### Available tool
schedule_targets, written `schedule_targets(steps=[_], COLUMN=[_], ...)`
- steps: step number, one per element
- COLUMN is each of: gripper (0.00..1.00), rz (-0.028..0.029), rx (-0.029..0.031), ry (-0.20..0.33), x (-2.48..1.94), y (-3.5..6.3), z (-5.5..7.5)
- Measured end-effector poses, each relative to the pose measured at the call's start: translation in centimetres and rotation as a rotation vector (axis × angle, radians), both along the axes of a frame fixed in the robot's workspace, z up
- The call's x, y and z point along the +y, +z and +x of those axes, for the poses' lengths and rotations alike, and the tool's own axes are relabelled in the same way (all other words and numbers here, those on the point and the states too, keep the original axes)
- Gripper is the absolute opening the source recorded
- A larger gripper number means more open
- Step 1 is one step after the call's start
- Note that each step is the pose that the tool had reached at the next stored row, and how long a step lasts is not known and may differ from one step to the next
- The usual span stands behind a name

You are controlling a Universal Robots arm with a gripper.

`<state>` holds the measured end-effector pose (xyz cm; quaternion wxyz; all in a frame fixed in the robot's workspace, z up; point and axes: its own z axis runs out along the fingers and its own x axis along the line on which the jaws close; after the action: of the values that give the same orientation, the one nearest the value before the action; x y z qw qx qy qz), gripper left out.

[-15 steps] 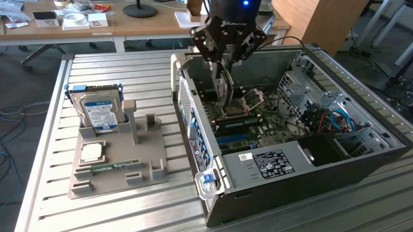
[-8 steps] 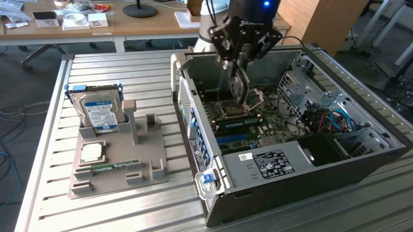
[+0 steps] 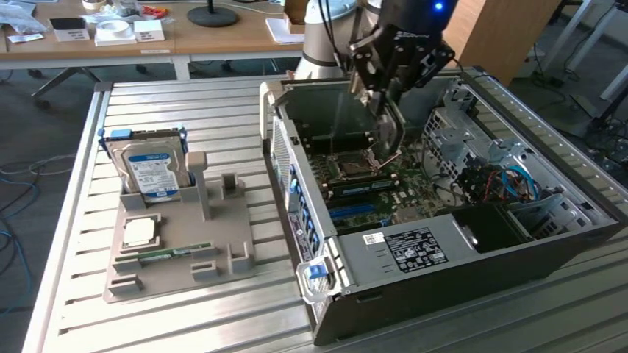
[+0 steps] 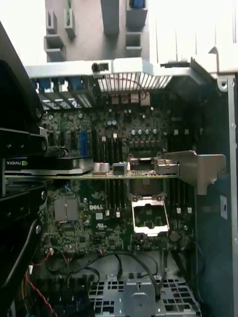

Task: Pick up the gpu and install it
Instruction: 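Pick up the gpu and move the gpu toward the slot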

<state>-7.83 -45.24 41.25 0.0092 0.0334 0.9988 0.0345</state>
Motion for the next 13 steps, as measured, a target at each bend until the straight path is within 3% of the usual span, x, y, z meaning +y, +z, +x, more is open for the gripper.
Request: schedule_targets(steps=[5,13], gripper=[0.27,0.27], rz=[0.0007,0.0008], rx=[0.0001,0.0000], ry=[0.001,0.001], x=[0.00,0.01], y=[0.00,0.00], z=[2.1,2.7])
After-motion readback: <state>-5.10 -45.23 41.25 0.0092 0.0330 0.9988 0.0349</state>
